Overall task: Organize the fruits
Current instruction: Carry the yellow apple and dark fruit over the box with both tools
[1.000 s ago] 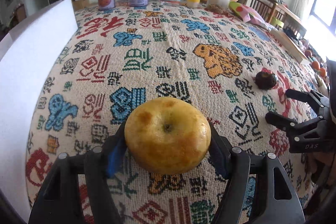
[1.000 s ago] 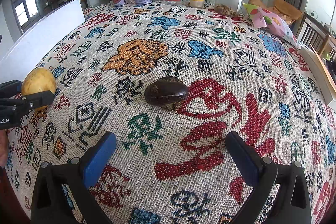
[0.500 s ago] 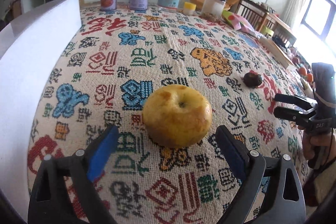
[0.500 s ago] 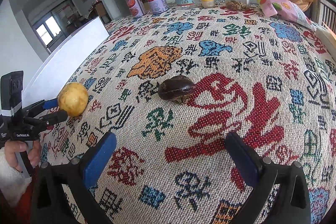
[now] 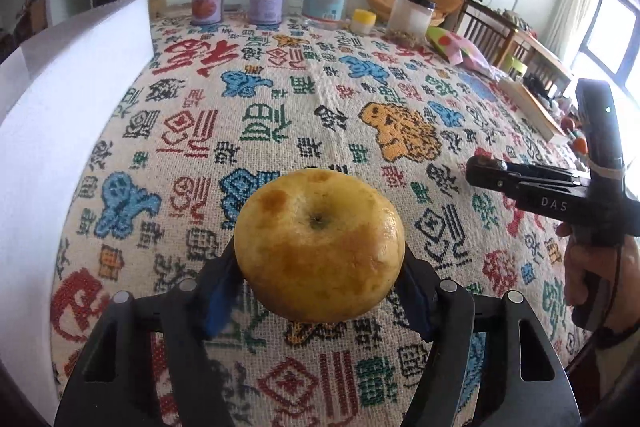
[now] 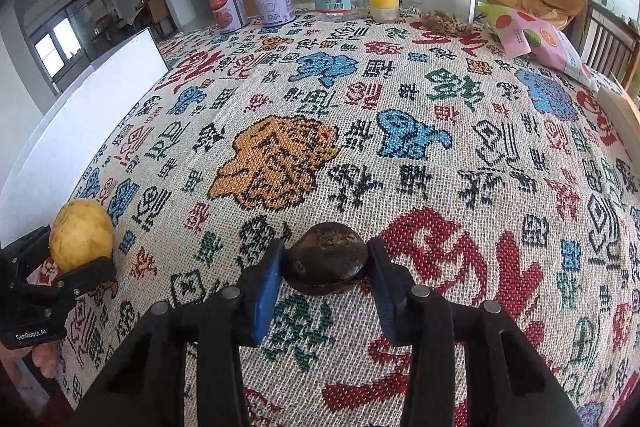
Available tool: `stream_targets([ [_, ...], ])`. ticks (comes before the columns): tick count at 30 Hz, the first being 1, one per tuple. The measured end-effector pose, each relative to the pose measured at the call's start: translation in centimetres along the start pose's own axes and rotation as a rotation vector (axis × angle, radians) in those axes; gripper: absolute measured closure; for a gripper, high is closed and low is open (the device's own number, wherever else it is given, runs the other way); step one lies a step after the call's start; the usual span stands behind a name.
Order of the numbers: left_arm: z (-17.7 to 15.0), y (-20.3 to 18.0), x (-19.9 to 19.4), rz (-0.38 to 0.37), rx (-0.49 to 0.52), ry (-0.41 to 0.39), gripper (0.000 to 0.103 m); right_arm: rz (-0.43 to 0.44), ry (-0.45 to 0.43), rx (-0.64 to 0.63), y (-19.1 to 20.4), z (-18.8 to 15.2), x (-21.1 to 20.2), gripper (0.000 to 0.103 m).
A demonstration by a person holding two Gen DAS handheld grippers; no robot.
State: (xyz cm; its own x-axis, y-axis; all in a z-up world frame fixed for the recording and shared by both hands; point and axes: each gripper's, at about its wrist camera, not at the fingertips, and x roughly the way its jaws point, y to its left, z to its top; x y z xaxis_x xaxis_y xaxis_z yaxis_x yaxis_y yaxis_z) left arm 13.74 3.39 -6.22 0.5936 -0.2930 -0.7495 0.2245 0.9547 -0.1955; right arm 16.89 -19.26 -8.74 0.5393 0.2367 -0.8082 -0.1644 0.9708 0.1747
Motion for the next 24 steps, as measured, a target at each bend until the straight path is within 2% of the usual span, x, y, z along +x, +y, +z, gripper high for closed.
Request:
stream_targets([
  [3,1.2,0.8,-4.9,-0.069,-0.083,-0.055,0.033,0.029,-0.021,-0.003,0.6,-0.3,-1.9,0.061],
  [6,2.4,1.9,-10.5,-0.127,-0.154,-0.12,0.032,0.116,-0.045,0.027,1.4,0.3,-4.1,0.061],
  [12,3.9,6.6,-20.1,-0.107,-0.239,-0.204,0.032,0.272,-0.101,-0.017,7.1,3.8,-8.0,0.061],
  [14,4.1,9.3,-22.3,-0.068,-0.277,-0.219,0.032,0.328,-0.11,-0.05,10.1,4.9,-9.0,0.061],
  [18,3.8,15.2,-24.4,0.123,-0.318,-0.235,0.032,0.453,-0.11,-0.131,17.2,7.3,-10.2,0.061],
  [21,2.8,19.8,-23.3,0.241,-0.371,-0.197,0.032,0.537,-0.087,-0.201,23.6,8.8,-10.2,0.061],
  [24,1.4,23.7,-20.6,0.292,-0.439,-0.12,0.032,0.574,-0.045,-0.297,30.4,10.0,-8.7,0.061],
])
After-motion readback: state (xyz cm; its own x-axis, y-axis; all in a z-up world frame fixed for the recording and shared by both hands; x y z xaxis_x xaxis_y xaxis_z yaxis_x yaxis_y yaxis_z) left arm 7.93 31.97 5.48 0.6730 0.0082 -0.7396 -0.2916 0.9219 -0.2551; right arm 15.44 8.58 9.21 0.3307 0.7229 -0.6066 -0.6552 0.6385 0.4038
